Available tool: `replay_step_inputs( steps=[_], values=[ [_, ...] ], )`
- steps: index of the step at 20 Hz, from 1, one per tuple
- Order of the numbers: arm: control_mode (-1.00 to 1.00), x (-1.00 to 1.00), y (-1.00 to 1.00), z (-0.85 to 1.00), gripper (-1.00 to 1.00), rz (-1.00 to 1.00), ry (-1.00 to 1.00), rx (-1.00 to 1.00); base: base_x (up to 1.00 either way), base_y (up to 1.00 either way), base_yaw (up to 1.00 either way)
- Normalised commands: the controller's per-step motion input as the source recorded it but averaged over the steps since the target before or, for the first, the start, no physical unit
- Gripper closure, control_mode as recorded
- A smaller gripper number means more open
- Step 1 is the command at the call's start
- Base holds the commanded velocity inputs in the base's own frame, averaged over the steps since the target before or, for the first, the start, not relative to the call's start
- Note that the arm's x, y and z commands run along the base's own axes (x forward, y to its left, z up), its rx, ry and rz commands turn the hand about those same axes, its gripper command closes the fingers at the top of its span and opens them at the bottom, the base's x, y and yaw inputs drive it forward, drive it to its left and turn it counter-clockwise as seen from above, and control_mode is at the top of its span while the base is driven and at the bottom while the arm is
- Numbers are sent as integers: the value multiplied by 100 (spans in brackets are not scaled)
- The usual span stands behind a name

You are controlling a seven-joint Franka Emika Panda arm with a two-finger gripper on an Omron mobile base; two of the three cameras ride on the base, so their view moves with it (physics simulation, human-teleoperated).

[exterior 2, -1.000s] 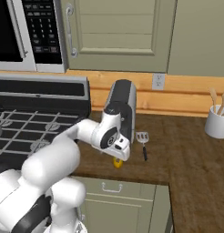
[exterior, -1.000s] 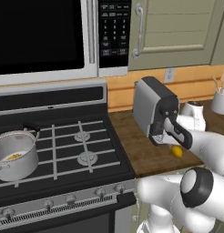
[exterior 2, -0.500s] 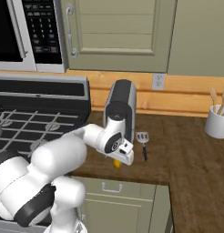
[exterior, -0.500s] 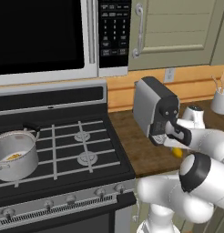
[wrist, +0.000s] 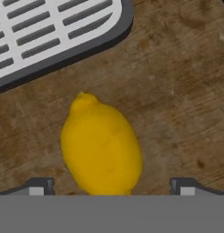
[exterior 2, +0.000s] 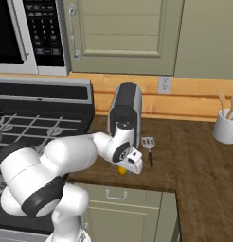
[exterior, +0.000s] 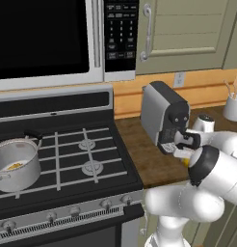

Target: Put the lemon and squash in the pot. Retrieve the spatula and lightly stir the vegetables in the pot.

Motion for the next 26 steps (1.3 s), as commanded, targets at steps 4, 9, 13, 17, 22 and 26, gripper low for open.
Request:
replay_step_inputs(
  steps=[4,9,13,17,22,26],
  values=[
    [-100,13,-4,-17,-100,0,0,0,0,0,0],
    [-100,0,0,-17,-100,0,0,0,0,0,0],
    [-100,0,0,-6,100,0,0,0,0,0,0],
    [-100,-3,5,0,100,0,0,0,0,0,0],
    [-100,-44,46,52,100,2,-7,0,0,0,0],
    [-100,-69,66,100,100,1,-11,-6,0,0,0]
  ],
)
